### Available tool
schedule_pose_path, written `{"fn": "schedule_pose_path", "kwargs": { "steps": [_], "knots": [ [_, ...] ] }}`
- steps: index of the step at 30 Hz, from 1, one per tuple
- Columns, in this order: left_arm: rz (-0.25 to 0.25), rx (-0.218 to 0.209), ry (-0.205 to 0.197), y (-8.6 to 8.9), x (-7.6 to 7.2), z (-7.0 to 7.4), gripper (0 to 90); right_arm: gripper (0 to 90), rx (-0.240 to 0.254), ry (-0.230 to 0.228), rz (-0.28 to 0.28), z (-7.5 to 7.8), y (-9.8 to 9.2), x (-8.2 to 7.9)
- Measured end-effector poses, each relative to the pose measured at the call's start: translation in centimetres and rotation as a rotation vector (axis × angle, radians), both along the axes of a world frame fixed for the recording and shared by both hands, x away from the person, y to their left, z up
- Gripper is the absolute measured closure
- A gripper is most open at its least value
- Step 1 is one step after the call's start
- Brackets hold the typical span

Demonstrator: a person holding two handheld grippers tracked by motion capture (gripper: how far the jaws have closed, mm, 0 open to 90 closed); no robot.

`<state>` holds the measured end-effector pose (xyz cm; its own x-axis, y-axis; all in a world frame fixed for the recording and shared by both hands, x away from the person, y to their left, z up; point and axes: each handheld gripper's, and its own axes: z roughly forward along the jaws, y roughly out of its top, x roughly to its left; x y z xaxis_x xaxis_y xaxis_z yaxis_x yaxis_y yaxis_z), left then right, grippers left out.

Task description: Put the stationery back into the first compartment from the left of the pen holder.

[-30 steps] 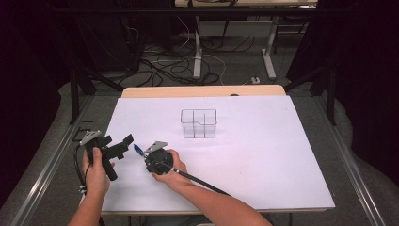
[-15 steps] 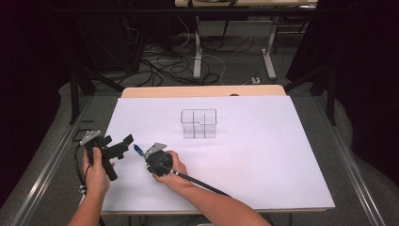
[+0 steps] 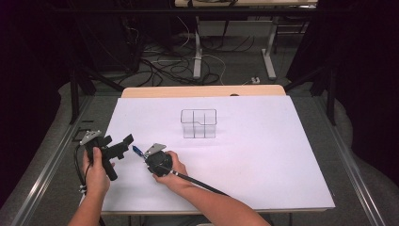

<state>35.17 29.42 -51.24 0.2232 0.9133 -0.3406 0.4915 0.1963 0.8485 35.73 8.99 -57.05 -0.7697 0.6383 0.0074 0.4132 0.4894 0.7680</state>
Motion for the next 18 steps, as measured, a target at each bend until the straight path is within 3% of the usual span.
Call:
{"fn": "schedule_pose_path", "kwargs": {
  "steps": [6,12,18],
  "knots": [
    [0.001,-0.01,-0.001,-0.02,0.02,0.0,0.2,79.9,0.004,-0.006,0.0,0.0,-0.07,0.05],
    [0.003,-0.011,-0.002,0.06,0.0,0.06,0.2,80.1,0.045,0.019,-0.032,0.13,-0.54,0.18],
    [-0.003,-0.013,-0.005,0.0,-0.03,0.16,0.1,80.1,0.065,0.004,-0.02,0.57,-0.88,0.09]
  ]
}}
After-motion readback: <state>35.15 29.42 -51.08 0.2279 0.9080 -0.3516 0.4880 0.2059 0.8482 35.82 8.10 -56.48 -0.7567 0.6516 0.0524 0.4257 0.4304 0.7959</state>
